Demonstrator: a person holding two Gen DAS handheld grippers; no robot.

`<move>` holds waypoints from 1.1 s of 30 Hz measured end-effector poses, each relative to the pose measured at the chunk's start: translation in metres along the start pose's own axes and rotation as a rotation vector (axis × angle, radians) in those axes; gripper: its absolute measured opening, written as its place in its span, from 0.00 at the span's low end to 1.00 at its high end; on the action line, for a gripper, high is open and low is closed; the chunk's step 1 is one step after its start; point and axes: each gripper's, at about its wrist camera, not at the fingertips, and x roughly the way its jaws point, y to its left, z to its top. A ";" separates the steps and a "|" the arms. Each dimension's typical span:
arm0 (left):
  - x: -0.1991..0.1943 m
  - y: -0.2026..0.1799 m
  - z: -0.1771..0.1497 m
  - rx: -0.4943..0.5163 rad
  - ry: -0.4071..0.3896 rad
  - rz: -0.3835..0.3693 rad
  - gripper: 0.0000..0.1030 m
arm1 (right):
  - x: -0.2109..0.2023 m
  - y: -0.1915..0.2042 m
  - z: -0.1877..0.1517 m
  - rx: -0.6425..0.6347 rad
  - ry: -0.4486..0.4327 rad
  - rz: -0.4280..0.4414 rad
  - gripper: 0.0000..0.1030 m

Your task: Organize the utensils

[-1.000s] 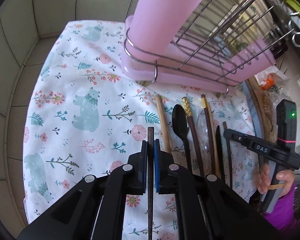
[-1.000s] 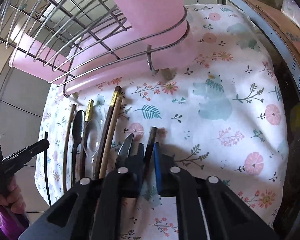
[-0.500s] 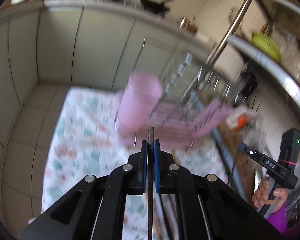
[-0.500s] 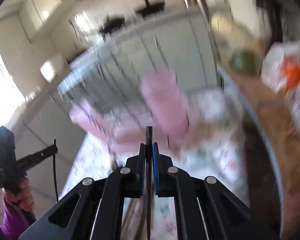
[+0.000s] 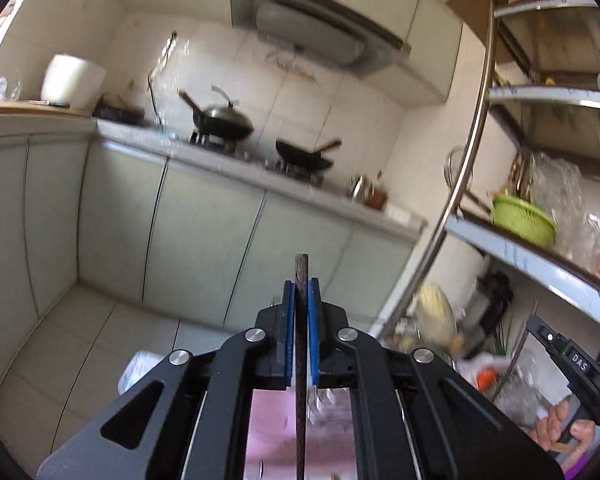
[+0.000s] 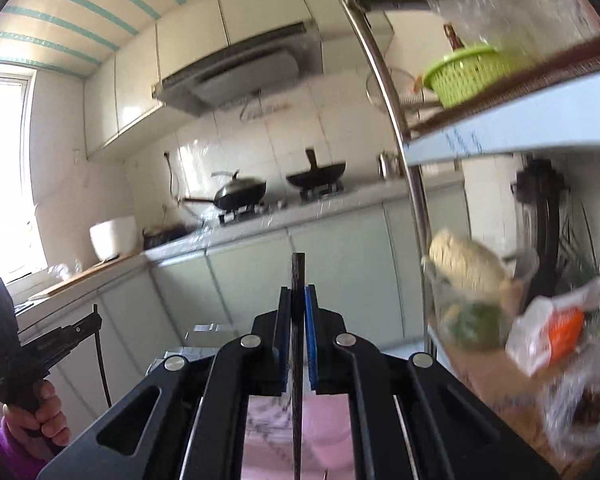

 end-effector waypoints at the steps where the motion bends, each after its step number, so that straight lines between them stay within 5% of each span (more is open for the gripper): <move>1: 0.004 0.000 0.001 0.002 -0.025 0.006 0.05 | 0.004 0.000 0.002 -0.006 -0.016 -0.004 0.06; 8: 0.040 -0.015 -0.010 0.132 -0.195 0.065 0.05 | 0.039 -0.005 0.000 -0.052 -0.086 -0.057 0.06; 13: 0.060 -0.015 -0.033 0.178 -0.198 0.085 0.05 | 0.066 -0.014 -0.016 -0.046 -0.070 -0.078 0.06; 21: 0.061 0.007 -0.071 0.162 -0.038 0.089 0.05 | 0.079 -0.036 -0.049 0.033 0.096 -0.068 0.06; 27: 0.059 0.033 -0.082 0.044 0.106 0.073 0.05 | 0.084 -0.043 -0.068 0.063 0.210 -0.081 0.06; 33: 0.056 0.040 -0.085 0.014 0.159 0.068 0.05 | 0.087 -0.040 -0.081 0.055 0.274 -0.073 0.06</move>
